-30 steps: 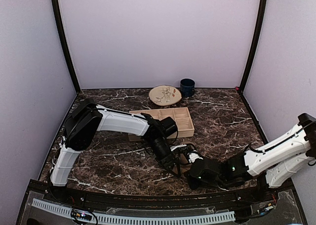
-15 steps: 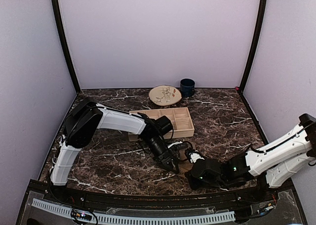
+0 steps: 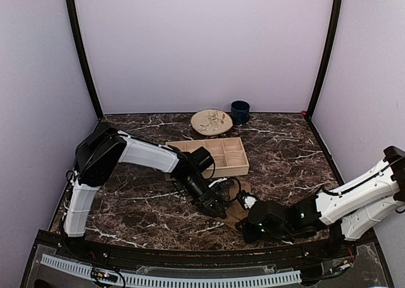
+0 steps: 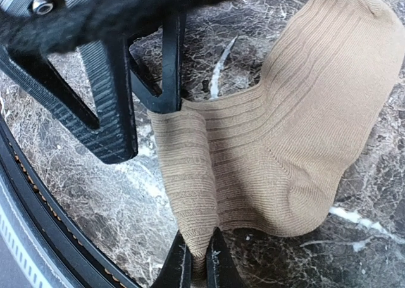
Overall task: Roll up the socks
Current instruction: Roll the sock at the center of the board.
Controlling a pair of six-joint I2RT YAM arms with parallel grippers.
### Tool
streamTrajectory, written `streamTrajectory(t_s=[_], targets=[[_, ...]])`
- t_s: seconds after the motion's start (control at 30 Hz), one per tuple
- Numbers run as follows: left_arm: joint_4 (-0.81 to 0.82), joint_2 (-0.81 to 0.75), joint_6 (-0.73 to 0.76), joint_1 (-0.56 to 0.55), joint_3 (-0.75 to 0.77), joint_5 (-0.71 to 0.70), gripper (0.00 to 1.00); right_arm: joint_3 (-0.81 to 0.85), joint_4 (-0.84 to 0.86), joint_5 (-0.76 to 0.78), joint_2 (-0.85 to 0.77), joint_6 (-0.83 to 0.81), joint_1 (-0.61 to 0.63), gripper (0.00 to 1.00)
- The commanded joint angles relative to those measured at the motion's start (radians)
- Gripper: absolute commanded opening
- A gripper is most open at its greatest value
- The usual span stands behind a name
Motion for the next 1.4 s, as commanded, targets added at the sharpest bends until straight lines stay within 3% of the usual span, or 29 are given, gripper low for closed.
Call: streamTrajectory(t_s=[0.0, 0.2, 0.5, 0.67, 1.03, 1.17, 1.37], targets=[[-0.019, 0.087, -0.043, 0.060, -0.132, -0.393, 0.62, -0.002, 0.006, -0.063, 0.023, -0.022, -0.029, 0.04], [0.071, 0.008, -0.069, 0.060, -0.178, -0.305, 0.62, 0.014, 0.069, -0.118, 0.079, -0.045, -0.077, 0.04], [0.364, -0.166, -0.180, 0.063, -0.362, -0.153, 0.64, 0.022, 0.108, -0.152, 0.097, -0.062, -0.097, 0.04], [0.500, -0.243, -0.196, 0.063, -0.406, -0.110, 0.70, 0.040, 0.116, -0.167, 0.114, -0.071, -0.097, 0.04], [0.547, -0.404, -0.117, 0.050, -0.536, -0.258, 0.70, 0.075, 0.105, -0.309, 0.126, -0.105, -0.103, 0.04], [0.532, -0.466, -0.065, 0.020, -0.557, -0.393, 0.68, 0.051, 0.104, -0.422, 0.096, -0.071, -0.155, 0.05], [0.554, -0.499, -0.027, -0.025, -0.558, -0.468, 0.67, 0.070, 0.075, -0.605, 0.110, -0.056, -0.240, 0.05]])
